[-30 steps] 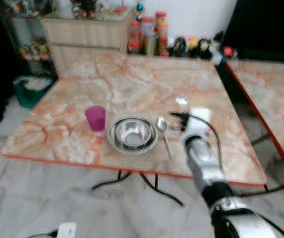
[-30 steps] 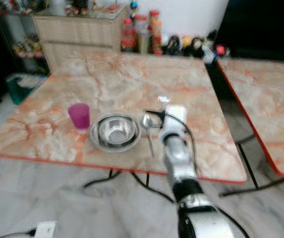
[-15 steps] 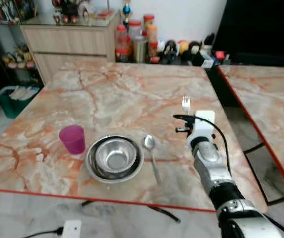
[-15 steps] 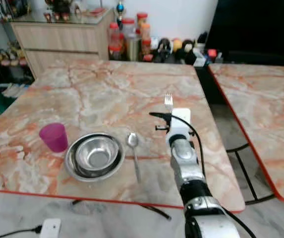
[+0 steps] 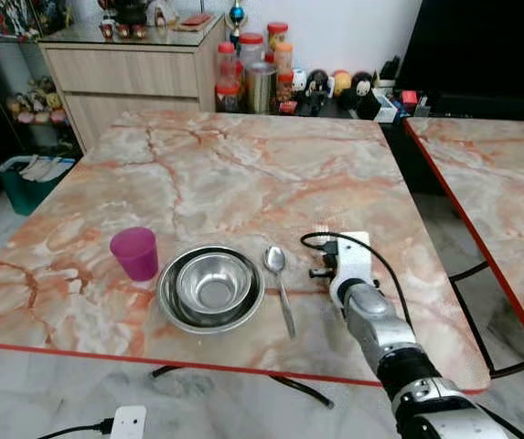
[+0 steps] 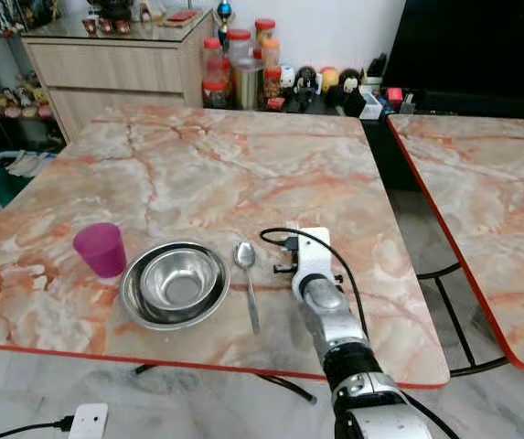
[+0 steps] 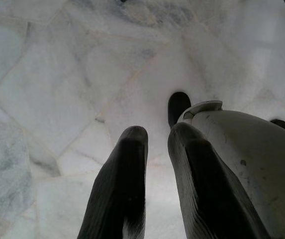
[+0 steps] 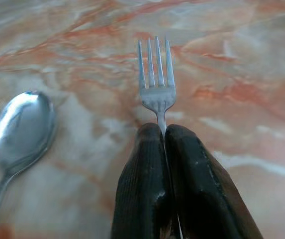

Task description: Setting the table

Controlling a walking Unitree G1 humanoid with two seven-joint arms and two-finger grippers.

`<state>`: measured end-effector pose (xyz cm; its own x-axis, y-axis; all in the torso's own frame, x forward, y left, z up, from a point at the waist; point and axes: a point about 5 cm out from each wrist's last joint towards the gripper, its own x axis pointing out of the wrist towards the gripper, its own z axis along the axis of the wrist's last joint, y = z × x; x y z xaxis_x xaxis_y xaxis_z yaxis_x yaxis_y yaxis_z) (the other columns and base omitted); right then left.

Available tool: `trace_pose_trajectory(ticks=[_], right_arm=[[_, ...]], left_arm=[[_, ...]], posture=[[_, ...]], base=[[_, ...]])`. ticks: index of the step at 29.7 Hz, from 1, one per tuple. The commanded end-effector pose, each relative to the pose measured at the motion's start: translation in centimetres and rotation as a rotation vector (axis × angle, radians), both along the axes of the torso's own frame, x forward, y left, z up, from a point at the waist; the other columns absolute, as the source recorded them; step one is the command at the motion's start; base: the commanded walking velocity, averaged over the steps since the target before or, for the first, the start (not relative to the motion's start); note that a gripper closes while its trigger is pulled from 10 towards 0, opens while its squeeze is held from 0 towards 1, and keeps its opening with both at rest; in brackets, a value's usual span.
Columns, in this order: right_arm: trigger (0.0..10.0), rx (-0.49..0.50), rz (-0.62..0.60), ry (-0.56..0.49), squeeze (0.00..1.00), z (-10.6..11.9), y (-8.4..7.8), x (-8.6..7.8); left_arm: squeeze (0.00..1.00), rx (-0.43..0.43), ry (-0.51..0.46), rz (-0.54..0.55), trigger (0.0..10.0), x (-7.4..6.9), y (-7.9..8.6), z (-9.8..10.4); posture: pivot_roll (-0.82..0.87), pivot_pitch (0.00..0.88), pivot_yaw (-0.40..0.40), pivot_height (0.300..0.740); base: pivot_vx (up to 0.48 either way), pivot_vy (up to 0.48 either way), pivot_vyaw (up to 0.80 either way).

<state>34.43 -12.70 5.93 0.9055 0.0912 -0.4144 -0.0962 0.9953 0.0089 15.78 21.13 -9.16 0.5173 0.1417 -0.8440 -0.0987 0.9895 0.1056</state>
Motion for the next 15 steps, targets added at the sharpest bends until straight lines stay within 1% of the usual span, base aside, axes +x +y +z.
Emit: trace_pose_trajectory(ticks=[1, 5, 8, 11, 13, 15], right_arm=[[10.0, 0.012, -0.001, -0.021, 0.00, 0.7, 0.0, 0.3], [10.0, 0.029, 0.004, -0.031, 0.00, 1.4, 0.4, 0.5], [10.0, 0.030, 0.026, -0.033, 0.00, 1.5, 0.7, 0.4], [10.0, 0.032, 0.054, -0.018, 0.00, 1.0, 0.9, 0.1], [10.0, 0.037, 0.097, 0.014, 0.00, 0.4, 1.3, -0.2], [10.0, 0.025, 0.101, 0.019, 0.00, 0.2, 1.4, -0.2]], left_arm=[[0.00, -0.003, 0.021, 0.000, 10.0, -0.5, 0.0, -0.2], [0.00, -0.003, 0.020, 0.002, 10.0, -0.5, 0.0, -0.2], [0.00, -0.002, 0.021, 0.001, 10.0, -0.5, 0.0, -0.2], [0.00, -0.003, 0.022, -0.001, 10.0, -0.5, 0.0, -0.2], [0.00, -0.004, 0.022, -0.003, 10.0, -0.5, 0.0, -0.2], [0.00, -0.004, 0.022, -0.003, 10.0, -0.5, 0.0, -0.2]], posture=[[0.08, 0.000, -0.031, 0.728], [0.08, 0.000, -0.035, 0.728], [0.08, 0.000, -0.035, 0.728], [0.08, 0.000, -0.034, 0.728], [0.08, 0.000, -0.036, 0.728], [0.08, 0.000, -0.038, 0.728]], base=[[0.000, 0.000, 0.00], [0.000, 0.000, 0.00], [0.000, 0.000, 0.00], [0.000, 0.000, 0.00], [0.000, 0.000, 0.00], [0.000, 0.000, 0.00]])
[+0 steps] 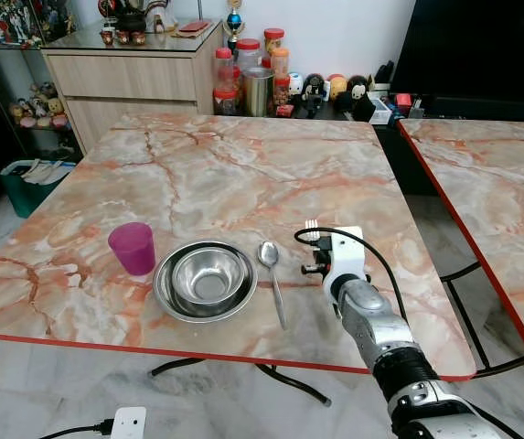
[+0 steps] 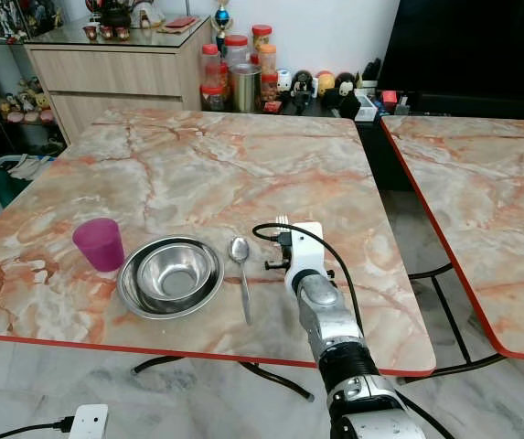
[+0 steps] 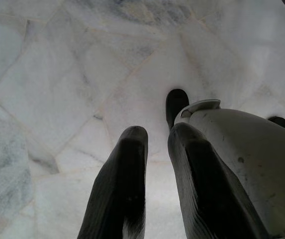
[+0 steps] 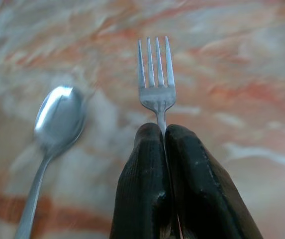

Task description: Setting the table

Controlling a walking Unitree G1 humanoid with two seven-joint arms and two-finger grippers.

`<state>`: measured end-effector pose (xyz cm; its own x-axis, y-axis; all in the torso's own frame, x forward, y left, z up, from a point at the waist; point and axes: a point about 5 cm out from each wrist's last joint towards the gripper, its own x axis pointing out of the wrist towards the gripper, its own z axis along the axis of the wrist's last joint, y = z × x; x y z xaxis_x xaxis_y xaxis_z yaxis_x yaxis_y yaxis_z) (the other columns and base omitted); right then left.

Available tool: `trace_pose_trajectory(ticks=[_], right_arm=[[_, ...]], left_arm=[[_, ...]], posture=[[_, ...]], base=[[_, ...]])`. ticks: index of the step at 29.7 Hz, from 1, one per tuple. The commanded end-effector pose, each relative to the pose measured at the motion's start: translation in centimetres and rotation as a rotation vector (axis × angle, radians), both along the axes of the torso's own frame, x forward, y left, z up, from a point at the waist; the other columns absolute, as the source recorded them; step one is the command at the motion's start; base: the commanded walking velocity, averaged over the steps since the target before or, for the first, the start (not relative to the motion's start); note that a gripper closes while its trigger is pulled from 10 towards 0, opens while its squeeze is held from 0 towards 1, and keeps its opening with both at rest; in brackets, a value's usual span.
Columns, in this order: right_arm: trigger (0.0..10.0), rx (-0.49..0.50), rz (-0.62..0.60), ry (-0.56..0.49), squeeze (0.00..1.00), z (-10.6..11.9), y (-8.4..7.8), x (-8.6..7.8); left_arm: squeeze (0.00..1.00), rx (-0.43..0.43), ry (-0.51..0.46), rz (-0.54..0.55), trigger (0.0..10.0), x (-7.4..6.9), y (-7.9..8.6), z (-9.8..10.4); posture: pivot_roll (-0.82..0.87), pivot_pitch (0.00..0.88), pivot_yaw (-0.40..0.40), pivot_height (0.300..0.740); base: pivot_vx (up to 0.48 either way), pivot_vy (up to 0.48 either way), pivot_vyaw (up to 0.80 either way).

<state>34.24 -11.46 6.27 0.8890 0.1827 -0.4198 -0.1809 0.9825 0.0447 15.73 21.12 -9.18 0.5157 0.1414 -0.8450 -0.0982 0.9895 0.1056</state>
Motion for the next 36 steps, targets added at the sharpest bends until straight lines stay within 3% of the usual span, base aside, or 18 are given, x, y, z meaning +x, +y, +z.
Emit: trace_pose_trajectory(ticks=[1, 36], right_arm=[[10.0, -0.005, 0.015, 0.008, 0.00, -0.1, 0.3, 0.0], [10.0, -0.009, -0.002, 0.057, 0.00, -1.3, 0.6, -0.7]], left_arm=[[0.00, -0.005, 0.019, -0.001, 10.0, -0.4, -0.1, -0.2], [0.00, -0.004, 0.025, -0.025, 10.0, -0.3, -0.1, -0.2]], posture=[[0.08, 0.000, -0.038, 0.728], [0.09, 0.000, -0.044, 0.728]], base=[[0.000, 0.000, 0.00], [0.000, 0.000, 0.00]])
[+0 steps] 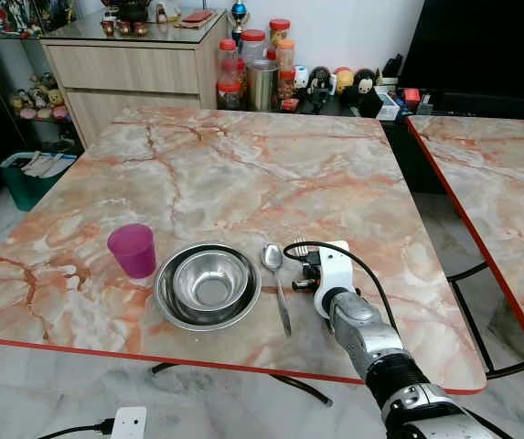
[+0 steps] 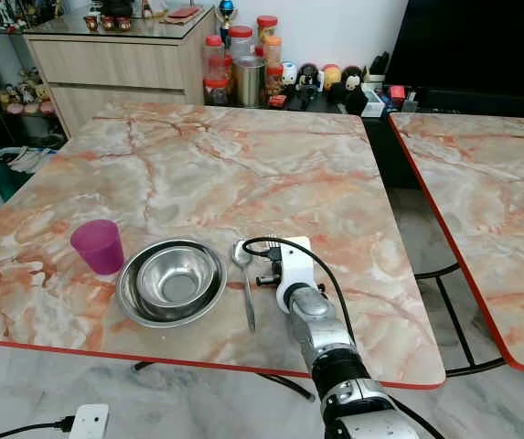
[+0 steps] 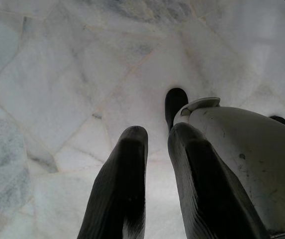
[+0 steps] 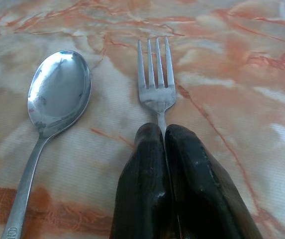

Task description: Setting the table

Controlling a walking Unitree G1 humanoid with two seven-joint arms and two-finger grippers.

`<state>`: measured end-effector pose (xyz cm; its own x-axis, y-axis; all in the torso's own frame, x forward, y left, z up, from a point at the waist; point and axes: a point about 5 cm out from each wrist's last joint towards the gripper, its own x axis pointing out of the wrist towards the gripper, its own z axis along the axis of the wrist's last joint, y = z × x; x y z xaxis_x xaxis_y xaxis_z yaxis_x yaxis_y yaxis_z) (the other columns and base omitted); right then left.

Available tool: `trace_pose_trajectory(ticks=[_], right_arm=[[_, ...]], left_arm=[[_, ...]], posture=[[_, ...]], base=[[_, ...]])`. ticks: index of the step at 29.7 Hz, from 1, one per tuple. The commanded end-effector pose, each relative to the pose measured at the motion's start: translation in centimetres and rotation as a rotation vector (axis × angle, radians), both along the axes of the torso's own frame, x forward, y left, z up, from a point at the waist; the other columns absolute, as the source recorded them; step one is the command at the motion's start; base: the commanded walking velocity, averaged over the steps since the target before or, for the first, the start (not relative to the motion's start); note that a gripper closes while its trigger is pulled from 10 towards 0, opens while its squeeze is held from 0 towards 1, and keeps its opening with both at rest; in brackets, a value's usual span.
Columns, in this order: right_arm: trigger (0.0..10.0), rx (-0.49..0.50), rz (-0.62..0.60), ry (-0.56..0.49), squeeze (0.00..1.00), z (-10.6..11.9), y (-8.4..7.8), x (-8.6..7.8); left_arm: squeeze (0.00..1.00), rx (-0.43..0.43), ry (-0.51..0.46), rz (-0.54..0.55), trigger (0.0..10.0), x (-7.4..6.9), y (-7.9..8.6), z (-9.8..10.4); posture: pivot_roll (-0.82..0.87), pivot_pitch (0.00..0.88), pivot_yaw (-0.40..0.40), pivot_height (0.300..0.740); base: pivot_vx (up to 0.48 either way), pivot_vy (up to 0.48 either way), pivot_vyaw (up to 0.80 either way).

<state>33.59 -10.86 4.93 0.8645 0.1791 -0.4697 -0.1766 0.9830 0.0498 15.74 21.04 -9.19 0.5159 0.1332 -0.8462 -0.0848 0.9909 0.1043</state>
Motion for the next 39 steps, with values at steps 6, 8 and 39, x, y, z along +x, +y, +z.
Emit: trace_pose_trajectory(ticks=[6, 8, 39], right_arm=[[10.0, -0.003, 0.001, 0.011, 0.00, -0.2, 0.1, -0.3], [10.0, -0.001, 0.000, 0.015, 0.00, -0.4, 0.1, -0.4], [10.0, -0.002, -0.076, -0.101, 0.00, 1.3, -0.8, 0.2]], left_arm=[[0.00, -0.003, 0.024, -0.012, 10.0, -0.4, 0.0, -0.2], [0.00, -0.003, 0.024, -0.013, 10.0, -0.4, 0.0, -0.2], [0.00, -0.015, 0.016, -0.007, 10.0, -0.3, -0.1, -0.2]], posture=[[0.09, 0.000, -0.044, 0.728], [0.09, 0.000, -0.044, 0.728], [0.09, 0.000, -0.044, 0.728]], base=[[0.000, 0.000, 0.00], [0.000, 0.000, 0.00], [0.000, 0.000, 0.00]])
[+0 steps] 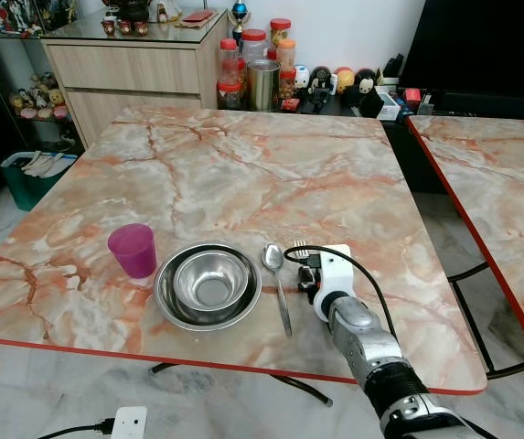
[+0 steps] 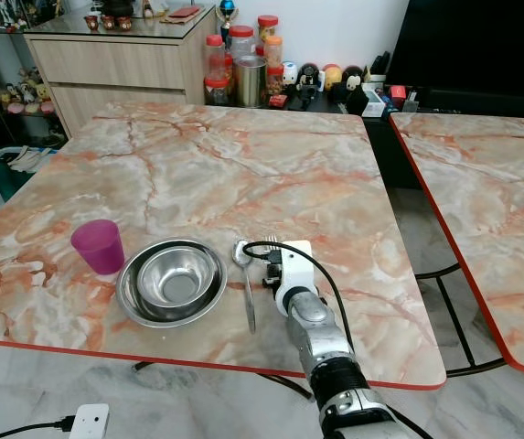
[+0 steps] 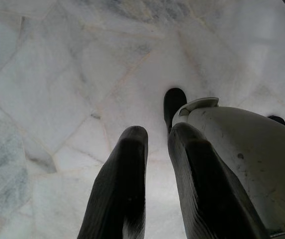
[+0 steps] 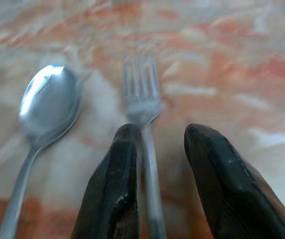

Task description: Setting the table

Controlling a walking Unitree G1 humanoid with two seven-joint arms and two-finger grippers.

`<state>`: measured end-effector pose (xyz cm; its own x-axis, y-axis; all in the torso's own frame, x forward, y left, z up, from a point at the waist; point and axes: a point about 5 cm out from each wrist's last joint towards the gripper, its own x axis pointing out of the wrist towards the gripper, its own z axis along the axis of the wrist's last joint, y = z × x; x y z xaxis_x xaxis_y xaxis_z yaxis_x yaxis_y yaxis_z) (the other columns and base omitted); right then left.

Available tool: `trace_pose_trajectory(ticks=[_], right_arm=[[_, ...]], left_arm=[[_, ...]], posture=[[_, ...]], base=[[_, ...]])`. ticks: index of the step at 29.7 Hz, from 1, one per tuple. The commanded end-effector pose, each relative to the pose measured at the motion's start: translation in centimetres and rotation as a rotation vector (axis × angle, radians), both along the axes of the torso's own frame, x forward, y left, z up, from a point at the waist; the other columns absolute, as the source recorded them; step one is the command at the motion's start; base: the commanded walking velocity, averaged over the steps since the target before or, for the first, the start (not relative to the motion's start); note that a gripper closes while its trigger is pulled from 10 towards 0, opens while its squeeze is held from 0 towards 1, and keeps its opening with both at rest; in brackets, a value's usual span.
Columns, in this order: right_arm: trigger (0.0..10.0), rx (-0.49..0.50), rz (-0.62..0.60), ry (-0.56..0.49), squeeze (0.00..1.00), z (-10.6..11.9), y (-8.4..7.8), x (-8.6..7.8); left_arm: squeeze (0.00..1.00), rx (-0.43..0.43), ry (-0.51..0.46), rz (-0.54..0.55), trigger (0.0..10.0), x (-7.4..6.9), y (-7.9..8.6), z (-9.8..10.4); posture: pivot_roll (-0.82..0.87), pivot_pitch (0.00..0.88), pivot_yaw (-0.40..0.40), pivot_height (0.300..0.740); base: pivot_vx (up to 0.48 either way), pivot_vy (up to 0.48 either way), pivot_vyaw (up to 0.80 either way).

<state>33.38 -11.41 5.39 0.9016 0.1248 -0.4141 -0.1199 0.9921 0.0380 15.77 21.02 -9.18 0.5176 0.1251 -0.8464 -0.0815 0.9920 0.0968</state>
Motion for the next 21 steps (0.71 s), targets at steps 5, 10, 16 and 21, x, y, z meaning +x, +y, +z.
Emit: trace_pose_trajectory(ticks=[5, 10, 16, 21], right_arm=[[10.0, 0.021, -0.053, -0.157, 0.00, 2.6, -0.6, 0.9], [10.0, 0.044, -0.064, -0.240, 0.00, 3.6, -0.7, 1.1], [10.0, 0.075, -0.070, -0.391, 0.00, 5.5, -1.3, 1.4], [10.0, 0.090, -0.077, -0.450, 0.00, 6.2, -1.5, 1.4]], left_arm=[[0.00, -0.008, 0.014, -0.008, 10.0, -0.3, -0.1, -0.2], [0.00, 0.001, 0.013, -0.020, 10.0, -0.3, -0.1, -0.1], [0.00, 0.012, 0.007, -0.018, 10.0, -0.3, 0.0, -0.1], [0.00, 0.008, 0.007, -0.011, 10.0, -0.3, 0.0, -0.1]], posture=[[0.09, 0.000, -0.044, 0.728], [0.09, 0.000, -0.044, 0.728], [0.09, 0.000, -0.046, 0.728], [0.09, 0.000, -0.046, 0.728]], base=[[0.000, 0.000, 0.00], [0.000, 0.000, 0.00], [0.000, 0.000, 0.00], [0.000, 0.288, 0.00]])
